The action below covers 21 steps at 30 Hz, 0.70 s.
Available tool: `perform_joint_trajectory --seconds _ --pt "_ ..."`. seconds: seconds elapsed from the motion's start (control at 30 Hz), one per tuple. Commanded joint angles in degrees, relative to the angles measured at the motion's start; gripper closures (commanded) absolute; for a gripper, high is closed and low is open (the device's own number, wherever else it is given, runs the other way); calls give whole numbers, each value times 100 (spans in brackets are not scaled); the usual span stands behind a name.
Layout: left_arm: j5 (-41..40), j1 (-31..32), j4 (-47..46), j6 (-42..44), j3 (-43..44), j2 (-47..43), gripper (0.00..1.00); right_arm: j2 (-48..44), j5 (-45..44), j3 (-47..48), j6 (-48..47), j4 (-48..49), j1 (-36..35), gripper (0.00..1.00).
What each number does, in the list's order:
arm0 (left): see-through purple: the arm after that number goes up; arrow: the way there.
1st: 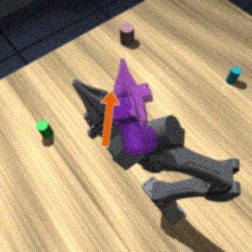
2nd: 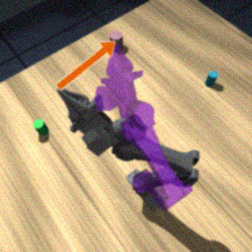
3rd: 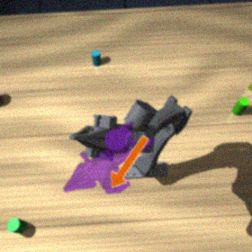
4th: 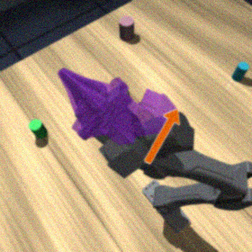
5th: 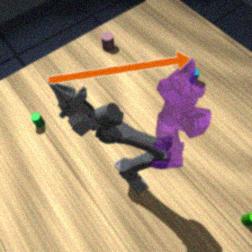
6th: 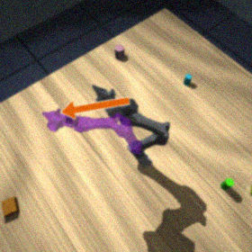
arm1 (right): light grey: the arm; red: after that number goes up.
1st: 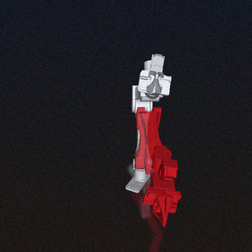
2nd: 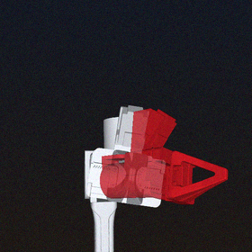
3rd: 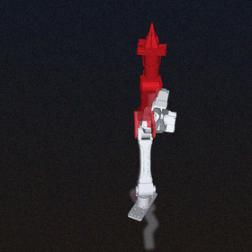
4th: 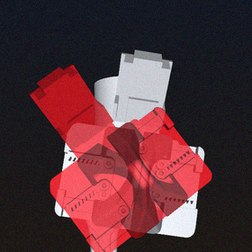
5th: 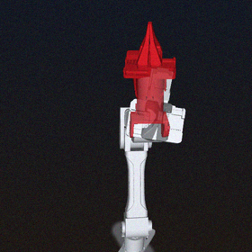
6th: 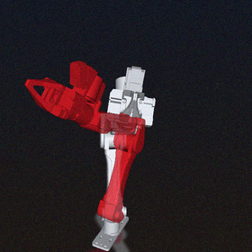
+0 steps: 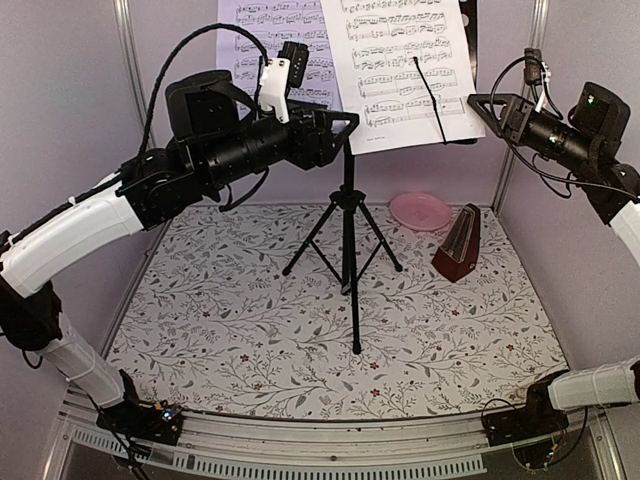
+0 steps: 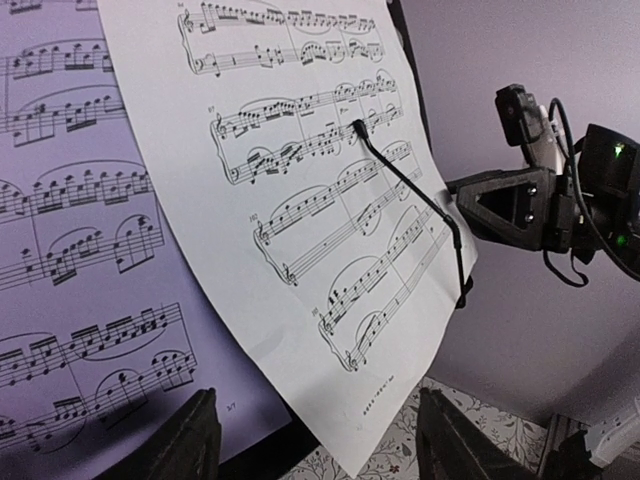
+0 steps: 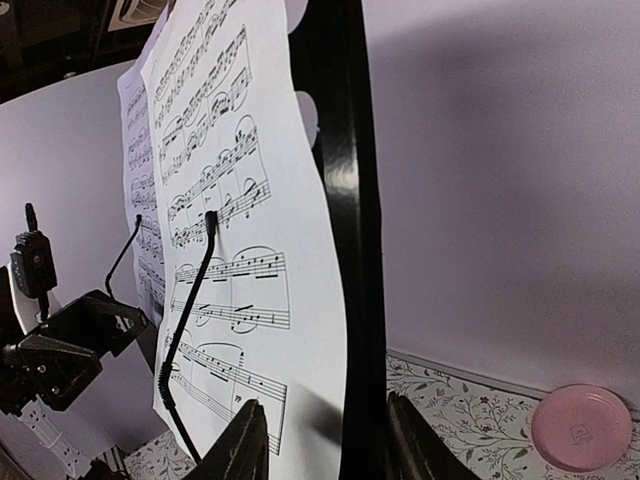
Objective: Set up the instrument practice props
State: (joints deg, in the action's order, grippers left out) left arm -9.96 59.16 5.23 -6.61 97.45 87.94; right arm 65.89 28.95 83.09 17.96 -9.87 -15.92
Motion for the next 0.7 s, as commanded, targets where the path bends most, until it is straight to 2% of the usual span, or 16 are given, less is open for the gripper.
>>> perform_joint_trajectory --seconds 0.0,0.13,0.67 --pt "-77 78 -59 -60 131 69 32 -16 162 173 135 206 36 63" --pt "-90 72 -58 -61 149 91 32 -94 200 115 164 237 34 66" --pt "-121 71 -27 -34 239 168 32 -111 56 -38 239 261 36 65"
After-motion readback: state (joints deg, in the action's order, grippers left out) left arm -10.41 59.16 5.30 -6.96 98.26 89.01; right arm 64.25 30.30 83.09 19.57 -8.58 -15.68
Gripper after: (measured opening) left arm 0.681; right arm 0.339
